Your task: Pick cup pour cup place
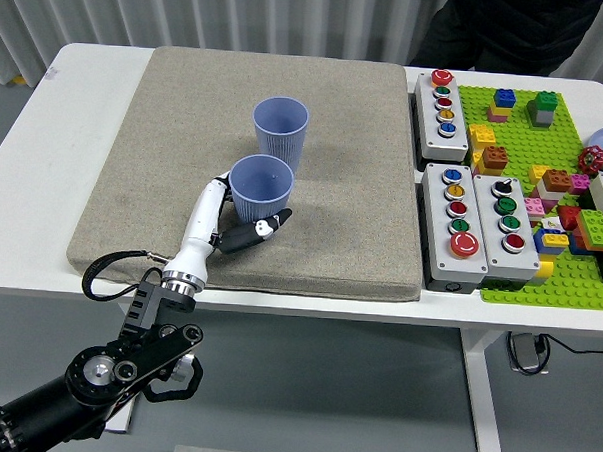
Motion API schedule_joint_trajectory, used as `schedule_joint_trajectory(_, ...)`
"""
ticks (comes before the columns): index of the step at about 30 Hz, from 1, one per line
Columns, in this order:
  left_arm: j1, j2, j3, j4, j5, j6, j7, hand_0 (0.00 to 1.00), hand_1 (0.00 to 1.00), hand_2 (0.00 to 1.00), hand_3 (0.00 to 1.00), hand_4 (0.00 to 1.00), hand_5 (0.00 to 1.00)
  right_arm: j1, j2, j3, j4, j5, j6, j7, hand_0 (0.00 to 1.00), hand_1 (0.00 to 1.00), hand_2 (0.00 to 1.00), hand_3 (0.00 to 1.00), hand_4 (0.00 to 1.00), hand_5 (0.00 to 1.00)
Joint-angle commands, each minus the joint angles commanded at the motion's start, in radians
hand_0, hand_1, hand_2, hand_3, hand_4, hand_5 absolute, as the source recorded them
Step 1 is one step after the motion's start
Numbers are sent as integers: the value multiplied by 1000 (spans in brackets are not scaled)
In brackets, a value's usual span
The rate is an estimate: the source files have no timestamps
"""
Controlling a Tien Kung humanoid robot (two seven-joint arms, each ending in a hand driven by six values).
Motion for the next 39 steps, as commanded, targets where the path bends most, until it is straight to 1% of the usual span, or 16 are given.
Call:
schedule_joint_trajectory(11,-19,-9,-16,26,-22,0,-33,490,474,539,527,759,328,4,0,1,-1,2,1,1,674,615,566,580,2,177)
schedule_joint_trajectory(12,-19,-10,-17,31,-24,0,-38,506,490,568,561,775,347,4,0,1,-1,1,2,1,674,615,567,580,2,179)
schedule_joint_trajectory(17,-18,-11,-18,50,-46,0,-56,506,490,568,561,775,347,6,0,2,-1,1,1,0,674,615,567,580,2,179)
schedule_joint_trajectory(18,-18,-11,-17,53,-50,0,-59,520,501,592,591,779,350,7,0,2,-1,0,1,0,674,615,566,579,2,179)
schedule_joint_trajectory(22,-18,-15,-15,61,-60,0,-71,520,501,592,591,779,350,10,1,2,-1,0,1,-1,674,615,566,579,2,179)
schedule_joint_trajectory(23,-18,-16,-14,62,-61,0,-72,520,501,592,591,779,350,10,1,2,-1,0,1,-1,674,615,566,579,2,179)
schedule_joint_trajectory(24,-16,-16,-14,61,-60,0,-74,522,507,608,632,782,358,10,1,2,-1,0,0,-1,674,615,566,578,2,181)
schedule_joint_trajectory(29,-9,-18,-17,51,-44,0,-80,522,507,608,632,782,358,11,1,0,-1,2,-1,-2,674,615,566,578,2,181)
schedule_joint_trajectory(30,-7,-19,-18,51,-43,0,-81,531,529,636,662,799,366,11,1,1,-1,1,-1,-2,674,615,567,578,2,179)
schedule_joint_trajectory(35,-2,-19,-22,59,-43,0,-83,531,529,636,662,799,366,11,1,1,-1,2,-1,-2,674,615,567,578,2,179)
schedule_joint_trajectory(36,-2,-19,-23,59,-43,0,-83,548,567,694,676,826,395,11,1,1,-1,2,-1,-2,674,615,566,578,2,180)
schedule_joint_trajectory(39,-1,-21,-22,70,-46,0,-85,548,567,694,676,826,395,10,1,3,-1,-1,0,-3,674,615,566,578,2,180)
